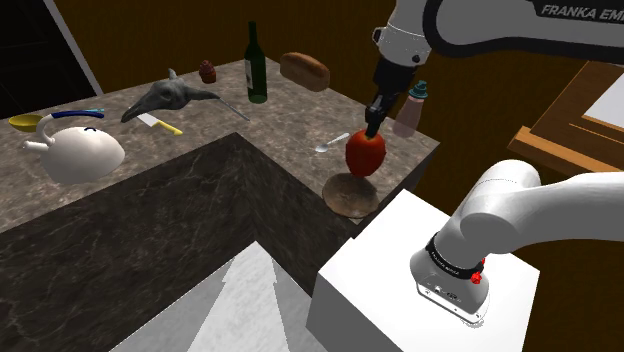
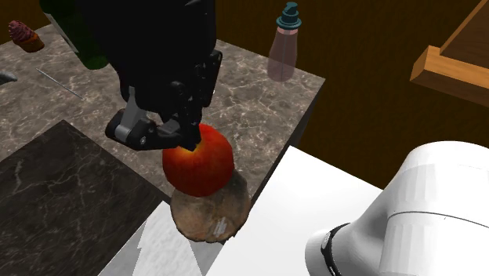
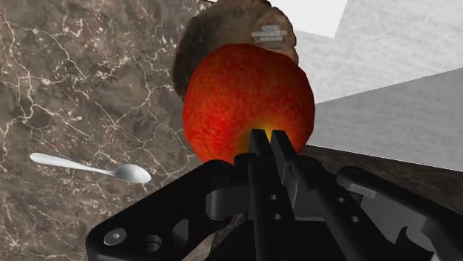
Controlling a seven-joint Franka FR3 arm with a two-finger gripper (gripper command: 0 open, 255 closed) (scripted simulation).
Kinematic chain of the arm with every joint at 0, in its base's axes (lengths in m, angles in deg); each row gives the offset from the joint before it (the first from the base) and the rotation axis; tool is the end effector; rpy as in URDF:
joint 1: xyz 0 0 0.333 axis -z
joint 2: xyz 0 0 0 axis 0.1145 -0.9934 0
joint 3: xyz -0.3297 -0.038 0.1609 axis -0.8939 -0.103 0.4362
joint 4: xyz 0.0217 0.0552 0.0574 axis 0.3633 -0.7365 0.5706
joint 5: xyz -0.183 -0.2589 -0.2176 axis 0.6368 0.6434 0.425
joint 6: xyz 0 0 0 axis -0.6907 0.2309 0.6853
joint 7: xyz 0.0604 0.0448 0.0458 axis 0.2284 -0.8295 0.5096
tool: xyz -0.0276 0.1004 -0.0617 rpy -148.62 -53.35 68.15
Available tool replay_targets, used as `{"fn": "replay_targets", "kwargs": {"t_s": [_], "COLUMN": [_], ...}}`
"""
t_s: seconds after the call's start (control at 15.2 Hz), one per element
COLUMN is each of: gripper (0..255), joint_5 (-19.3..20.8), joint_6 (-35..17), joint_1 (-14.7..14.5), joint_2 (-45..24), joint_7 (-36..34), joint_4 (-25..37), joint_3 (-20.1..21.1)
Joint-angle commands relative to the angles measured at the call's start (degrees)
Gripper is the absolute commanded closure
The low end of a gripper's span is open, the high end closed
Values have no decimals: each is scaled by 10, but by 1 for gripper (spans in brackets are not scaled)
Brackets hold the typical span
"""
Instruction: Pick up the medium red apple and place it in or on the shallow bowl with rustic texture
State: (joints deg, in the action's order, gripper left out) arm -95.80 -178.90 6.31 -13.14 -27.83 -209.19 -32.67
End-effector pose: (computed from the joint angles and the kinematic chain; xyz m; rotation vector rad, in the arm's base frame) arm 0.2400 0.0536 0.5621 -3.0932 -0.2034 -0.0993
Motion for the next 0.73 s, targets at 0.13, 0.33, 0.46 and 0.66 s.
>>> {"fn": "replay_targets", "kwargs": {"t_s": [0.13, 0.33, 0.46, 0.66], "gripper": [255, 255, 255, 255], "joint_5": [-3, -6, -8, -10], "joint_6": [-31, -54, -69, -92], "joint_1": [-1, -3, -3, -5], "joint_2": [3, 5, 5, 4], "joint_7": [1, 2, 3, 4], "joint_4": [-34, -58, -74, -96], "joint_3": [3, 5, 7, 9]}}
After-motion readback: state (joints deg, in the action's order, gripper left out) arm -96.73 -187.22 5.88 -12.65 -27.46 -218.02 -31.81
